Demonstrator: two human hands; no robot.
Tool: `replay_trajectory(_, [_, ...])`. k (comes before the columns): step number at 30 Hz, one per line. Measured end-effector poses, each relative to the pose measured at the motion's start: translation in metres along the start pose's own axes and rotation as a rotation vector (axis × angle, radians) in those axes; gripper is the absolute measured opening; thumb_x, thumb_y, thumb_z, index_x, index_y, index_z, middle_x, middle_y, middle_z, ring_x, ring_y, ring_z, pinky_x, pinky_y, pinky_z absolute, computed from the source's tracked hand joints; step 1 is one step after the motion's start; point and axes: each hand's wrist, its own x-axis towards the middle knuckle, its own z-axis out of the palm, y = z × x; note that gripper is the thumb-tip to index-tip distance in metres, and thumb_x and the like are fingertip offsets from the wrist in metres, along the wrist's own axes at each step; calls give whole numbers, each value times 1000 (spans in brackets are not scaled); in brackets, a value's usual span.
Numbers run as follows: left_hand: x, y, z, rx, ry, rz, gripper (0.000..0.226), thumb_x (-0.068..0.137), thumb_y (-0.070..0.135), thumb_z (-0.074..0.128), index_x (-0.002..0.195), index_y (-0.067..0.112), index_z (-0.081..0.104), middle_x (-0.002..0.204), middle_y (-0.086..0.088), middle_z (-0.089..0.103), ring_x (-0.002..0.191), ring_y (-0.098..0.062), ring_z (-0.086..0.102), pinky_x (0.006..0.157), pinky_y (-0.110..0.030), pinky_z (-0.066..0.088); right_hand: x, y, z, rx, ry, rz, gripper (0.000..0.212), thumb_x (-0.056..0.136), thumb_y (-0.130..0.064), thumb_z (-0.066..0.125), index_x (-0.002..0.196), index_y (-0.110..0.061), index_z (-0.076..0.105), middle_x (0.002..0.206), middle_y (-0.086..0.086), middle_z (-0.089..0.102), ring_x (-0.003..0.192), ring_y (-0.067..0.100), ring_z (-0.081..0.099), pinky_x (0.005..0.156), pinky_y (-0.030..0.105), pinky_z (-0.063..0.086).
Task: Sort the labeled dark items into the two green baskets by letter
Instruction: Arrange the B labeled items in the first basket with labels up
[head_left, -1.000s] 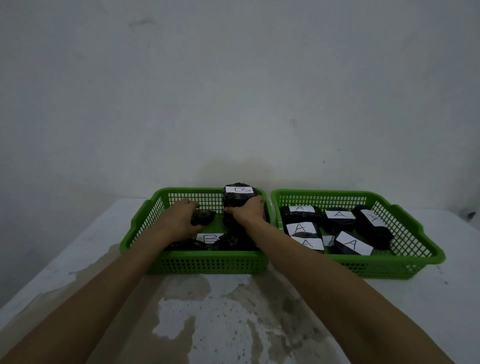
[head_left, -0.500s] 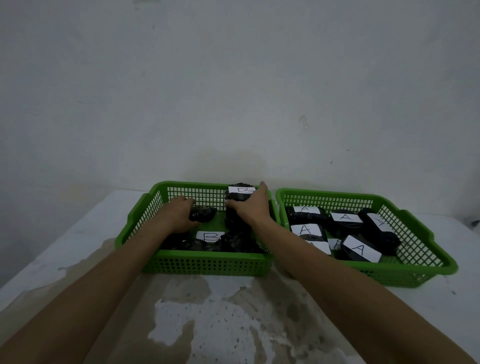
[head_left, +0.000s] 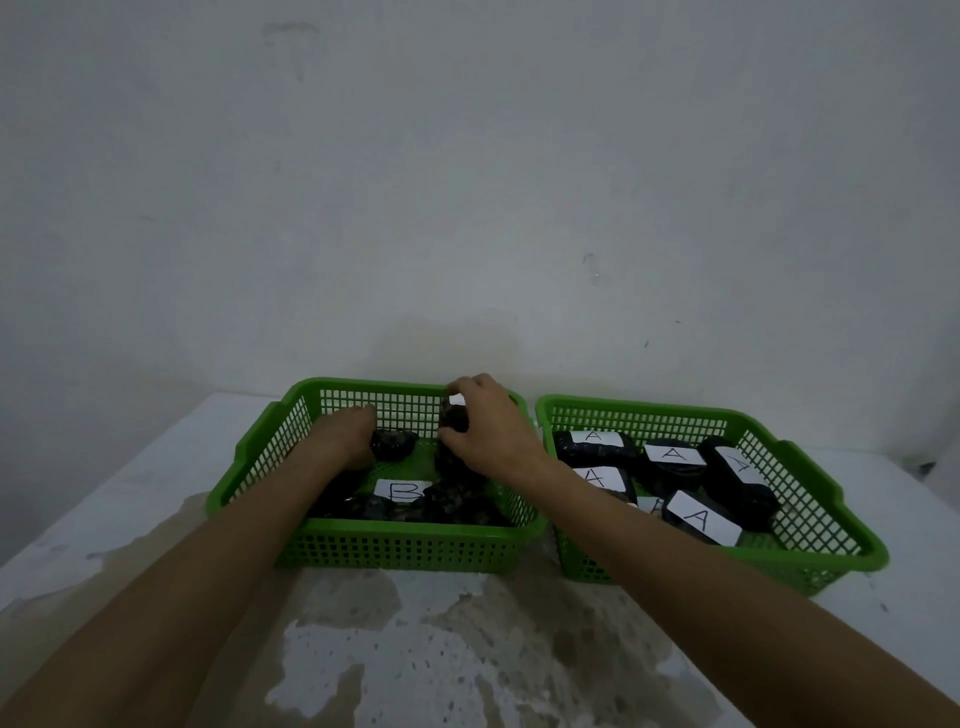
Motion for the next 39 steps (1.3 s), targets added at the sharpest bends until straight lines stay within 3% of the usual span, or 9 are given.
replay_trajectory(4, [1,-2,-3,90,13,51,43,86,30,67,124,13,55,126,-10,58,115,-28,58,92,-42,50,-9,2,-1,-72,-50,-29,53,91,-23,65,139,-9,49,138,11,47,127,28,46,101,43,48])
replay_trajectory(9, [-4,1,-6,-2,87,54,24,95,23,52,115,10,58,117,-13,64,103,-29,62,85,-41,52,-14,3,-6,-87,-45,-30,50,92,-25,64,137,-11,50,137,11,48,126,29,45,100,44,48])
replay_trajectory(14, [-13,-12,-17,-383,157,80,25,100,23,45,111,6,61,111,-19,67,95,-31,62,80,-39,51,-15,2,-13,-91,12,-29,44,93,-25,62,133,-9,53,130,11,52,118,28,51,90,39,49])
replay_trajectory(17, [-26,-15,-36,-629,212,105,28,103,22,44,118,5,61,116,-12,66,98,-24,59,79,-33,46,-15,-2,-16,-89,26,-53,43,94,-27,61,133,-11,52,130,9,53,118,27,52,92,40,50])
replay_trajectory(21, [-46,-13,-60,-1001,143,81,33,104,28,43,122,8,62,120,-12,68,105,-23,65,92,-37,51,-19,-13,-19,-35,44,-68,48,93,-32,62,135,-12,51,127,8,56,116,26,55,95,43,51])
replay_trajectory(24, [-67,-2,-73,-1269,89,90,35,104,24,44,125,3,62,117,-12,69,105,-20,66,80,-26,53,-21,-24,-20,77,58,-15,57,93,-45,62,137,-12,49,132,7,59,118,24,58,96,44,51])
replay_trajectory(30, [-89,11,-85,-1278,34,160,30,102,24,49,124,7,62,114,-5,72,109,-16,67,87,-27,52,-22,-42,-24,215,55,103,78,85,-54,68,144,-11,41,135,9,59,119,24,59,95,43,52])
replay_trajectory(36, [-96,20,-85,-1272,16,147,32,98,26,56,126,12,59,113,-2,73,107,-15,68,93,-37,55,-23,-48,-19,88,86,116,72,77,-58,74,125,-11,49,118,8,56,104,27,60,80,42,54])
replay_trajectory(39, [-103,23,-83,-1319,-5,173,30,99,22,56,126,9,58,114,-4,73,105,-16,69,82,-29,58,-21,-48,-14,48,81,115,68,81,-48,72,129,-8,45,123,11,48,108,32,58,82,41,50])
